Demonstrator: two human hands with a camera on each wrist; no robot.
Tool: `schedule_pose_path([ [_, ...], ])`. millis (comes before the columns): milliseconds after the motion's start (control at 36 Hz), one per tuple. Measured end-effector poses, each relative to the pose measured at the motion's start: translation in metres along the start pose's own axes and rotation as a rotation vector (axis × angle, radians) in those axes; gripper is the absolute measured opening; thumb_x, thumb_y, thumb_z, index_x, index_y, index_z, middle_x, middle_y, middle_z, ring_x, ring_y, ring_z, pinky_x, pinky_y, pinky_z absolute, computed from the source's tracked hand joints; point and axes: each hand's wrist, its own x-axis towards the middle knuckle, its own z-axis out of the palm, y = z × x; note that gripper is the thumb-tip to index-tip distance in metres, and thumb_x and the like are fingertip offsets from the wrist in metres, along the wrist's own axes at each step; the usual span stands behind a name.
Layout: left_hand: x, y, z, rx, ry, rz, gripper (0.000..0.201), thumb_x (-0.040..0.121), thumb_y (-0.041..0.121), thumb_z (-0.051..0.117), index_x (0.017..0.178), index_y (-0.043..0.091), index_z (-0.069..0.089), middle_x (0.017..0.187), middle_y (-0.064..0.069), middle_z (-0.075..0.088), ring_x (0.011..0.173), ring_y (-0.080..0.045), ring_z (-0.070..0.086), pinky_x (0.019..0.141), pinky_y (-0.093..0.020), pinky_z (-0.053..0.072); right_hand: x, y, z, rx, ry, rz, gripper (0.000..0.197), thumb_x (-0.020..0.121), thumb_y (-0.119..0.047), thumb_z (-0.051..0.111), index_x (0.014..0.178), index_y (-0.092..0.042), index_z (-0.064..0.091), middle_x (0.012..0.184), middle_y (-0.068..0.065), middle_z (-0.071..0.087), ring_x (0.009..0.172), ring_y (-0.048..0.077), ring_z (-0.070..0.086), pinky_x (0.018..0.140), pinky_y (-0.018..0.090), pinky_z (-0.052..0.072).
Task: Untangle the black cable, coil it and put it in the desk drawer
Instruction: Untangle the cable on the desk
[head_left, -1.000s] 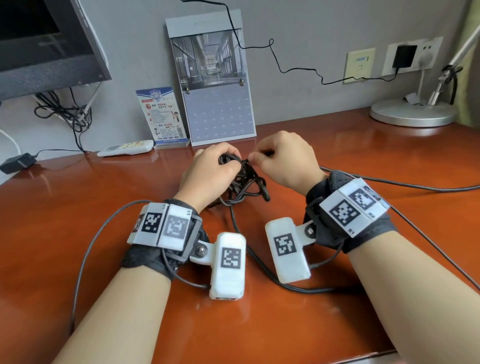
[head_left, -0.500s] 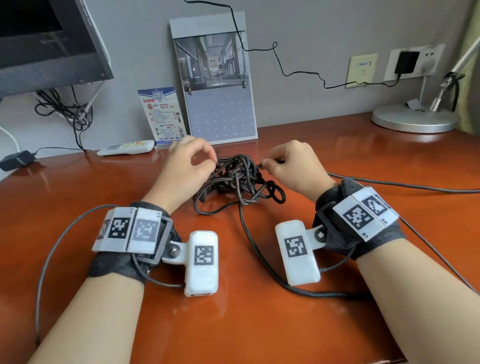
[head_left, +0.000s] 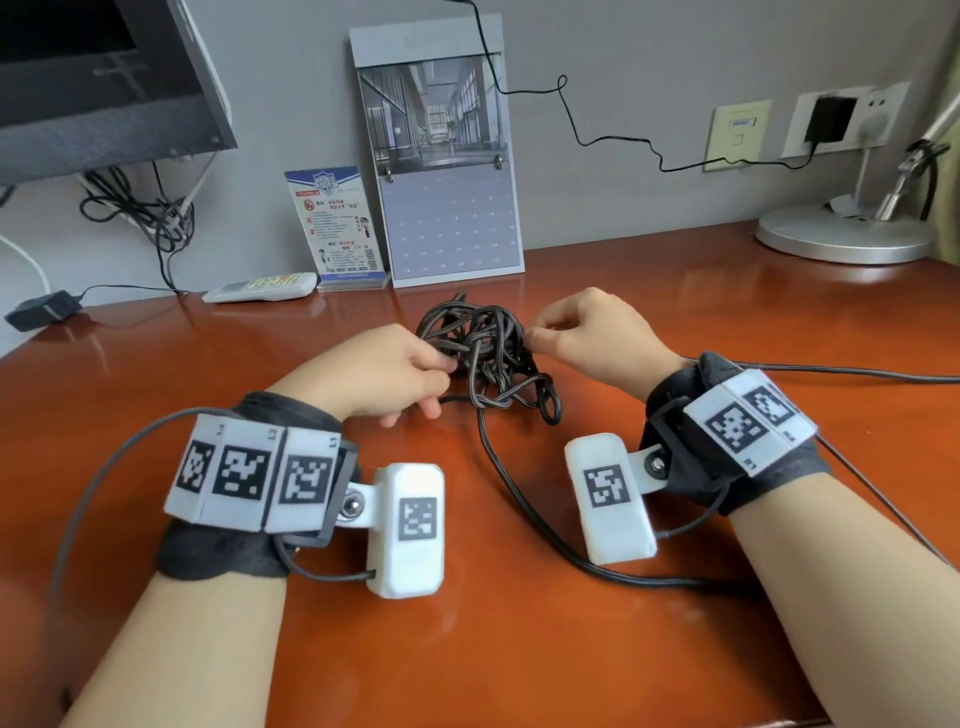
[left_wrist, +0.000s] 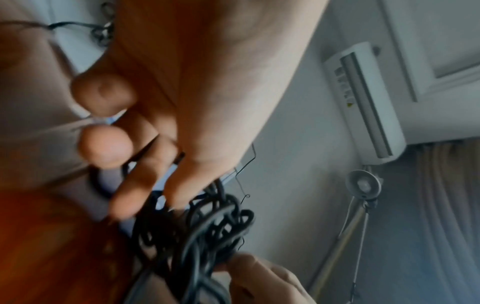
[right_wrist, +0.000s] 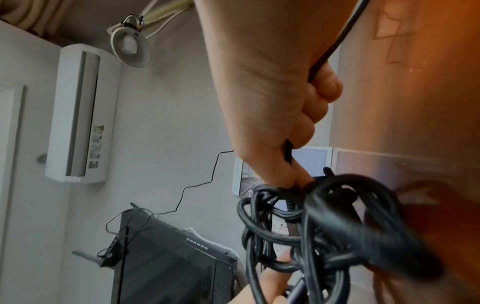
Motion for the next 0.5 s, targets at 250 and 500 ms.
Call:
schedule_pose_path([
  [250, 0.015, 0.007, 0.024, -0.268, 0.302, 0.129, 0.03, 0.099, 0.015, 0.044, 0.08, 0.027, 0.064, 0.062, 0.01, 0.062, 0.048, -0.005, 0.045, 0.046, -0.018, 0.031, -0.001, 0.008, 0.0, 0.182, -0.076, 0.079, 0.047, 0.088, -0.027, 0.06, 0.041, -0.023, 0.058, 0.032, -0.012, 0.039, 0.033, 0.003, 0.037, 0.049, 0.024, 0.025],
  [500, 0.01, 0.014, 0.028, -0.492, 0.186, 0.097, 0.029, 0.084, 0.0, 0.047, 0.089, 0.015, 0.07, 0.072, -0.003, 0.056, 0.052, -0.01, 0.037, 0.05, -0.023, 0.031, -0.001, 0.005, 0.0, 0.04, -0.04, 0.098, 0.049, 0.086, -0.032, 0.058, 0.037, -0.024, 0.055, 0.032, -0.013, 0.041, 0.038, 0.004, 0.04, 0.05, 0.026, 0.027],
])
